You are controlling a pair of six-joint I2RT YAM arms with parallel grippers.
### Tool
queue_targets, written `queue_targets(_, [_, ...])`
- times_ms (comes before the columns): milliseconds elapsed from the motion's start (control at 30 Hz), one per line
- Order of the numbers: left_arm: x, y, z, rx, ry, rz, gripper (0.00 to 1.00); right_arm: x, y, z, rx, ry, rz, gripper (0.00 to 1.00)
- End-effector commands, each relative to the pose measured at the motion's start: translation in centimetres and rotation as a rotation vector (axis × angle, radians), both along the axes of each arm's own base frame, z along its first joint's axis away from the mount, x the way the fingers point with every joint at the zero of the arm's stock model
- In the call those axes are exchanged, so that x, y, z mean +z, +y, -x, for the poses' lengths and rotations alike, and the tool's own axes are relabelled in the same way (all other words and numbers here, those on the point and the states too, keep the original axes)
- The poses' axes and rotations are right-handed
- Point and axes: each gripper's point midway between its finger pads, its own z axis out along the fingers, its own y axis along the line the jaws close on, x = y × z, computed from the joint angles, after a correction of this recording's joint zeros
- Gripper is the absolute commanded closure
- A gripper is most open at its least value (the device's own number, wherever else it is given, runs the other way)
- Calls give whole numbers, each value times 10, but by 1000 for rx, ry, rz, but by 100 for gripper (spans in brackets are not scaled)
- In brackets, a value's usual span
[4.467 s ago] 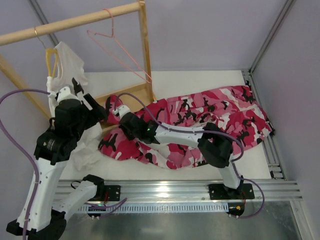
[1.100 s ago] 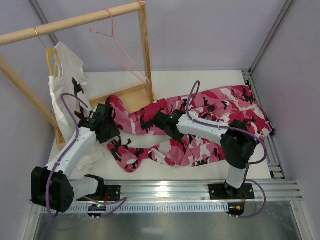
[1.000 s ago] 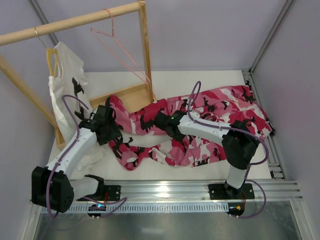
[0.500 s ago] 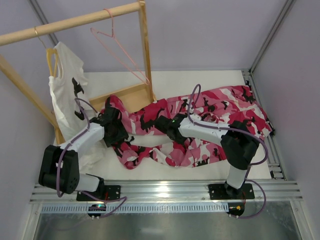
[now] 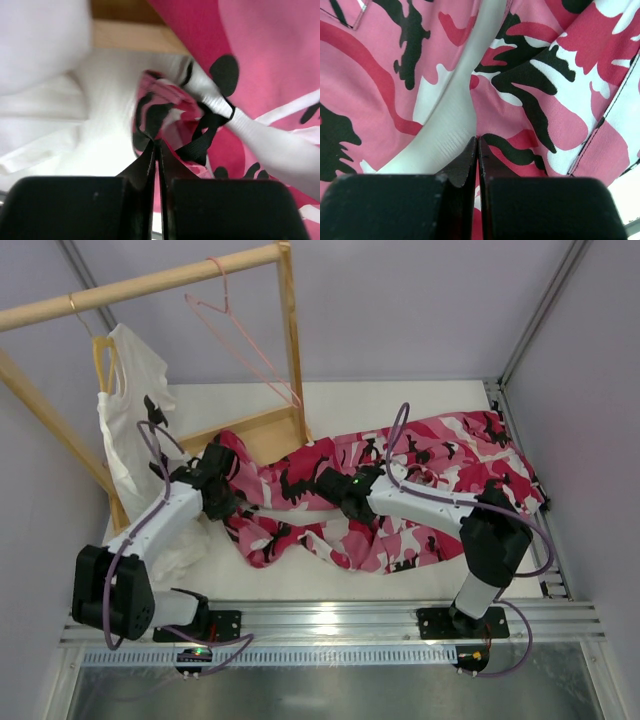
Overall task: Place the trousers on the hanger
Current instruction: Fold the trousers
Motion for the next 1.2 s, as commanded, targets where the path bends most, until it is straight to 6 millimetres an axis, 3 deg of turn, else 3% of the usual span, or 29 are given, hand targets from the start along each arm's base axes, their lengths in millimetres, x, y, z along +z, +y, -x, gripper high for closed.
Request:
queue_targets(0, [49, 37, -3, 41, -105, -174, 100, 36, 0, -18, 8, -126, -18, 96])
queue_targets(133, [67, 54, -1, 72, -140, -260, 100, 41, 0, -19, 14, -138, -22, 96])
queue_targets(333, [71, 73, 11, 85, -125, -349, 100, 51, -14, -26, -8, -168, 41, 96])
queue_targets(633, [85, 92, 21, 111, -119, -445, 100, 34, -16, -44, 3, -134, 111, 96])
queue_targets(967, [109, 108, 29, 138, -131, -528, 100, 22, 17, -60, 158, -134, 55, 96])
queue_targets(1067, [117, 112, 30, 140, -125, -549, 100, 27, 26, -60, 222, -129, 37, 96])
queue_targets(1133, [119, 113, 33, 137, -106, -563, 100, 32, 26, -59, 247, -124, 34, 89])
queue_targets(1167, [120, 111, 33, 133, -105, -550, 100, 39, 30, -57, 266, -129, 7, 76])
